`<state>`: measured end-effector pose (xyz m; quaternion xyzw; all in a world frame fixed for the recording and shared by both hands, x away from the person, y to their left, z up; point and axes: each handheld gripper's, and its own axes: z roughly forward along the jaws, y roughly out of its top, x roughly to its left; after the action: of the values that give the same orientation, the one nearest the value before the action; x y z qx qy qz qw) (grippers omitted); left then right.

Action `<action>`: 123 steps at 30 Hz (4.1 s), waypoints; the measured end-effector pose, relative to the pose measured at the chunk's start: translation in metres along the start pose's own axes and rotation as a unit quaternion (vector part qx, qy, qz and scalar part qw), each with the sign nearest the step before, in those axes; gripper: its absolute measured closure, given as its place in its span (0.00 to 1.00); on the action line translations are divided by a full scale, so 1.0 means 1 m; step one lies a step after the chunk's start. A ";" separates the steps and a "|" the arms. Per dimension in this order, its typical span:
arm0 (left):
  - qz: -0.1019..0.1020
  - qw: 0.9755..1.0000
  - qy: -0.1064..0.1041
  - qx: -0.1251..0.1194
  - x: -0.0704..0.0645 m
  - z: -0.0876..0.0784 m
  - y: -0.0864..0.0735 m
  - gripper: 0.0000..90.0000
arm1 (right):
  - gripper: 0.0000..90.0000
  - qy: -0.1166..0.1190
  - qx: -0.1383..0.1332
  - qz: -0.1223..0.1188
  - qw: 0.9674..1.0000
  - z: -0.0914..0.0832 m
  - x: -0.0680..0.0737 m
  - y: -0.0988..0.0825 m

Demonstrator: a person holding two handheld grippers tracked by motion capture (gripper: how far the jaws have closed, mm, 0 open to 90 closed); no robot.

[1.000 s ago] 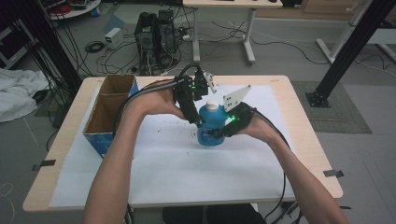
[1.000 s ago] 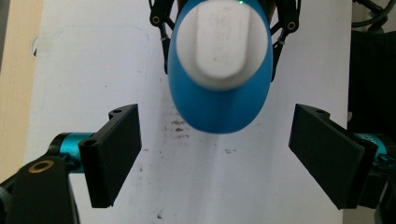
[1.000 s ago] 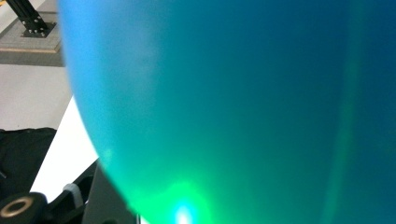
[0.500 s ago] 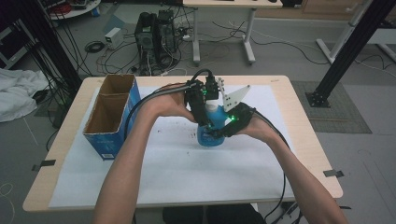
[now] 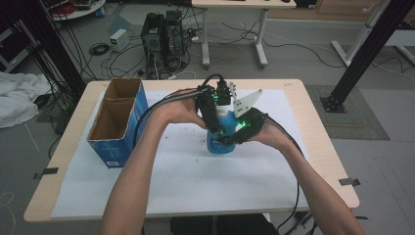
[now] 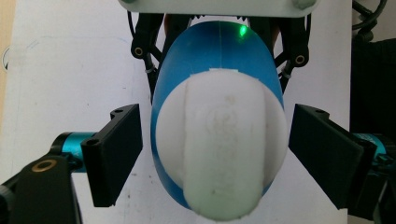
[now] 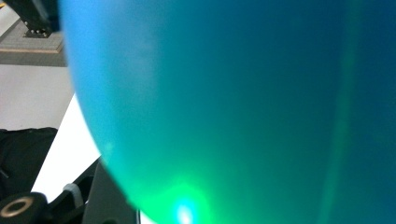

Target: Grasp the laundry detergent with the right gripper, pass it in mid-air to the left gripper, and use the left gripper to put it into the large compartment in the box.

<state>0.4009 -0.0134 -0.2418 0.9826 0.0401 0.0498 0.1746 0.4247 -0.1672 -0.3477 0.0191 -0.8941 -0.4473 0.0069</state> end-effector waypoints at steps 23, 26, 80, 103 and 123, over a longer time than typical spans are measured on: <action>0.004 1.000 0.000 0.009 0.003 0.005 0.000 0.30 | 0.49 0.002 0.001 0.008 1.000 0.005 0.000 -0.001; 0.004 1.000 -0.001 0.008 0.003 0.006 0.000 0.30 | 0.49 0.003 0.002 0.011 1.000 0.005 0.000 -0.001; -0.001 1.000 0.003 0.008 0.000 0.009 -0.002 0.42 | 0.48 0.011 0.003 0.005 1.000 0.009 0.000 -0.002; -0.003 1.000 0.002 0.003 -0.001 0.009 -0.006 0.42 | 0.47 0.015 0.001 0.001 1.000 0.013 0.002 -0.002; -0.006 1.000 0.006 0.007 -0.003 0.007 -0.009 0.42 | 0.35 0.016 0.014 0.011 1.000 0.015 0.003 -0.002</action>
<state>0.3978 -0.0076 -0.2518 0.9832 0.0472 0.0540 0.1680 0.4208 -0.1565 -0.3585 0.0166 -0.9001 -0.4347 0.0260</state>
